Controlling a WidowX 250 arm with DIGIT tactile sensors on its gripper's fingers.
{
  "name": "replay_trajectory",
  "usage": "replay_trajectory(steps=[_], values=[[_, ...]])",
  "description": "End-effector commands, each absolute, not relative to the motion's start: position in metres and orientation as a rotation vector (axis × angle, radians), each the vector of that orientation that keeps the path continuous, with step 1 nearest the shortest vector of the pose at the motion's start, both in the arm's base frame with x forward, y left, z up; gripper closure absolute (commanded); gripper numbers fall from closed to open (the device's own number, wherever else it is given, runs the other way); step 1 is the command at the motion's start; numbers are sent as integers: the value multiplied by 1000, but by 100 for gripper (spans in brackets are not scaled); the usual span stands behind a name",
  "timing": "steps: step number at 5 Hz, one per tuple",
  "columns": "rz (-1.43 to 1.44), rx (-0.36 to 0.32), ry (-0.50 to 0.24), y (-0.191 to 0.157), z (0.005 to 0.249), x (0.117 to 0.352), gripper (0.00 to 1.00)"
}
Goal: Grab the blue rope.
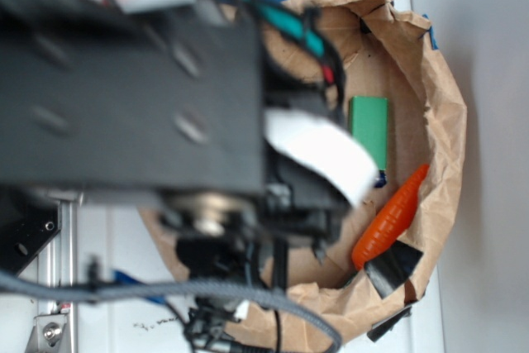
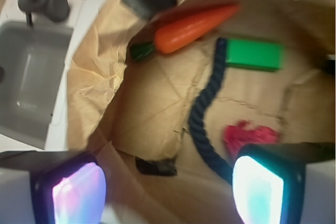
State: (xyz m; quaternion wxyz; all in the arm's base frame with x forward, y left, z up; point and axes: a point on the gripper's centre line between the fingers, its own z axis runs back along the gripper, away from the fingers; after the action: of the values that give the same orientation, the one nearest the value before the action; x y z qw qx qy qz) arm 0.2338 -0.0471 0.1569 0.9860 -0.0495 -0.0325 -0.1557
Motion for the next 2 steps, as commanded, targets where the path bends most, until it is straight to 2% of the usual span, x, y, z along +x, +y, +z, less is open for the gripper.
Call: replay_trajectory(steps=[1, 2], values=[[-375, -126, -118, -48, 106, 228, 0], [-365, -119, -159, -42, 114, 224, 0]])
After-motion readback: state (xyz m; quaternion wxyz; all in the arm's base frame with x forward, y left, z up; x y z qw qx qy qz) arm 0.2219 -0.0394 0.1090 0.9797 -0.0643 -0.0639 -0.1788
